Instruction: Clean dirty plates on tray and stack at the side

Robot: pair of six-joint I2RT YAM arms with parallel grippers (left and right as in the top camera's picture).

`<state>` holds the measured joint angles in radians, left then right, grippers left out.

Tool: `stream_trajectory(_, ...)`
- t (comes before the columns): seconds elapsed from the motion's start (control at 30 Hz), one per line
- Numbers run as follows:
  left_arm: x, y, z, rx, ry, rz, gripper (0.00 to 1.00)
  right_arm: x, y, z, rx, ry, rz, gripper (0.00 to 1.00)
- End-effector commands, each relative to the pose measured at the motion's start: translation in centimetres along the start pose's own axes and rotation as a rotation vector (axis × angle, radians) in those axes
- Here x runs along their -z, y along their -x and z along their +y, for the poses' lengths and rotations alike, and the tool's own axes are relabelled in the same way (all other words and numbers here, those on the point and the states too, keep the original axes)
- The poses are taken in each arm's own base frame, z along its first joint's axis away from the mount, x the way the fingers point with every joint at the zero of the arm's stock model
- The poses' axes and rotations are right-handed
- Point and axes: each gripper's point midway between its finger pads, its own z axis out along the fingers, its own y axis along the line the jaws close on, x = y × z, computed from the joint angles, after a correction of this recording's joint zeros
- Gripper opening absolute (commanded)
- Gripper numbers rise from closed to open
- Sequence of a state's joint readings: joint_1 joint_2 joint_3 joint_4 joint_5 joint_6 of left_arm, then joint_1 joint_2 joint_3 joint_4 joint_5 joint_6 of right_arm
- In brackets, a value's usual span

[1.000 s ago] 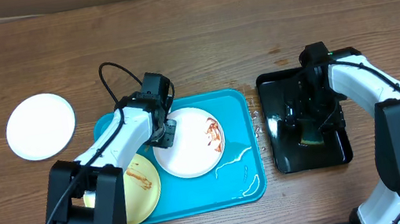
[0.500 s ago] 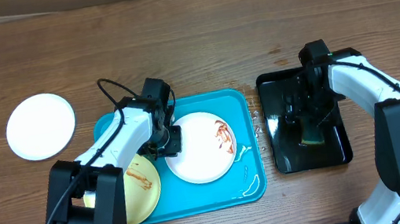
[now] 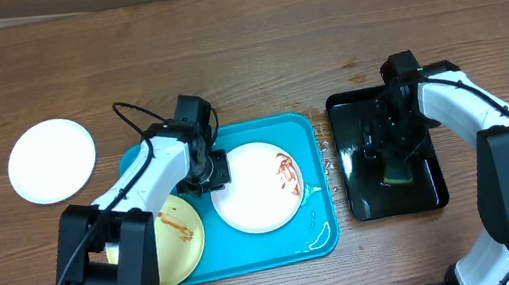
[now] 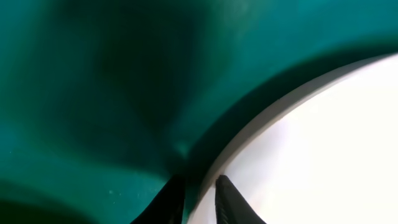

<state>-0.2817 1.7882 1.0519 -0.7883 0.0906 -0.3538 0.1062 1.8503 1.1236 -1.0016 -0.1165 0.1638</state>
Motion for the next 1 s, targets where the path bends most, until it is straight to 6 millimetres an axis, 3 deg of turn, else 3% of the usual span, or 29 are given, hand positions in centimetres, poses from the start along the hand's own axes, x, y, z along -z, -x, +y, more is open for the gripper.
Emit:
stream_trajectory(0.0, -0.4, -0.5, 1.1, 0.116, 0.072, 0.007, 0.16, 0.4, 0.0, 0.5, 0.014, 0.023, -0.014, 0.83)
stream_trajectory(0.1, -0.3, -1.0, 1.3, 0.189, 0.086, 0.024, 0.05, 0.4, 0.0, 0.5, 0.014, 0.023, -0.014, 0.84)
stream_trajectory(0.2, -0.3, -1.1, 1.5, 0.203, 0.093, 0.025, 0.04, 0.4, 0.0, 0.5, 0.014, 0.023, -0.014, 0.84)
stream_trajectory(0.37, -0.3, -1.1, 1.5, 0.195, 0.093, 0.026, 0.09, 0.4, 0.2, 0.5, 0.016, 0.025, -0.025, 0.87)
stream_trajectory(0.5, -0.3, -0.8, 1.4, 0.068, 0.090, 0.020, 0.15, 0.4, 0.3, 0.6, 0.016, 0.025, -0.028, 0.80)
stream_trajectory(0.63, -0.3, -1.0, 1.6, 0.036, 0.097, 0.030, 0.17, 0.4, -0.1, 0.5, 0.013, 0.022, -0.010, 0.65)
stream_trajectory(0.7, -0.3, -1.1, 1.6, 0.019, 0.098, 0.035, 0.17, 0.4, -0.3, 0.4, 0.012, 0.019, -0.001, 0.39)
stream_trajectory(0.77, -0.3, -1.2, 1.6, -0.003, 0.099, 0.039, 0.18, 0.3, -0.5, 0.4, 0.011, 0.019, 0.003, 0.26)
stream_trajectory(0.83, -0.3, -1.3, 1.6, -0.019, 0.099, 0.043, 0.19, 0.3, -0.4, 0.4, 0.012, 0.020, -0.001, 0.33)
stream_trajectory(0.87, -0.3, -1.3, 1.7, -0.024, 0.100, 0.046, 0.21, 0.3, -0.2, 0.4, 0.013, 0.021, -0.007, 0.56)
stream_trajectory(0.9, -0.3, -1.4, 1.7, -0.026, 0.102, 0.049, 0.22, 0.3, -0.1, 0.4, 0.013, 0.022, -0.011, 0.66)
stream_trajectory(0.97, -0.3, -1.6, 1.7, -0.036, 0.103, 0.057, 0.23, 0.3, 0.1, 0.5, 0.015, 0.025, -0.020, 0.72)
